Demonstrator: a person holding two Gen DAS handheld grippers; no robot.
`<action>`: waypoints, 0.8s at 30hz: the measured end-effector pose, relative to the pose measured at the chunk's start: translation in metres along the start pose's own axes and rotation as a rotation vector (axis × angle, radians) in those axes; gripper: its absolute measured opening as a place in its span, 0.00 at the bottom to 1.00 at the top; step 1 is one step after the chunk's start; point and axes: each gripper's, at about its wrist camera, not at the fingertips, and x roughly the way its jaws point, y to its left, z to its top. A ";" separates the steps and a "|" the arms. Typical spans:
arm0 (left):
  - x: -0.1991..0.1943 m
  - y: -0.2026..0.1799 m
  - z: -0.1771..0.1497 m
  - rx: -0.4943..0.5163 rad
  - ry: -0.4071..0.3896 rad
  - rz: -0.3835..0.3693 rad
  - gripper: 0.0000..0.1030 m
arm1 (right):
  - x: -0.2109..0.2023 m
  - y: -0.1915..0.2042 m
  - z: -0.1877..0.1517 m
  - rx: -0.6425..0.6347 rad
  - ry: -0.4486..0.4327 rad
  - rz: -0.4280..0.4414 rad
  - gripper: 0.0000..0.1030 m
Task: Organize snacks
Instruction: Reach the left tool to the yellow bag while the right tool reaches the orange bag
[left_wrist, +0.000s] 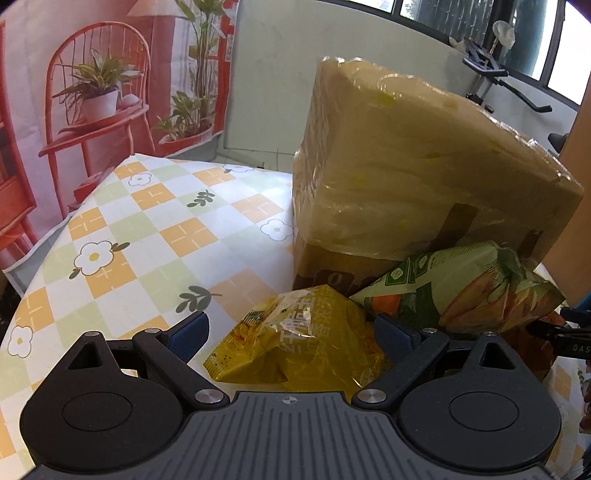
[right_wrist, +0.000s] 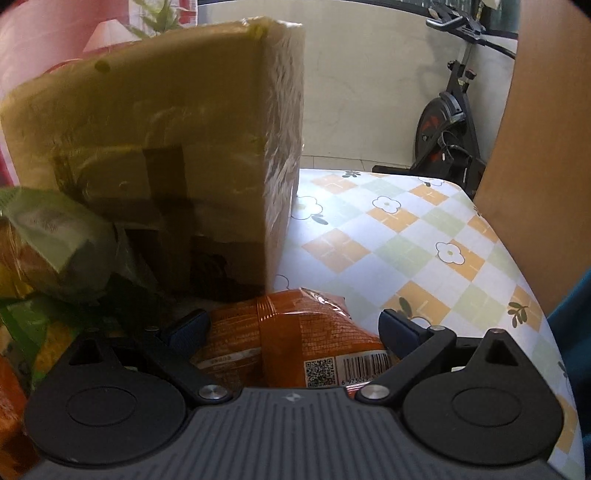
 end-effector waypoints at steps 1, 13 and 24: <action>0.002 0.000 0.000 0.001 0.005 0.002 0.95 | 0.002 0.001 -0.001 -0.007 -0.001 -0.004 0.97; 0.014 0.004 -0.005 0.001 0.032 -0.028 0.95 | 0.016 0.009 -0.010 -0.081 0.021 -0.034 0.99; 0.044 0.000 -0.002 0.024 0.039 -0.037 0.95 | 0.012 0.010 -0.012 -0.081 0.004 -0.024 0.95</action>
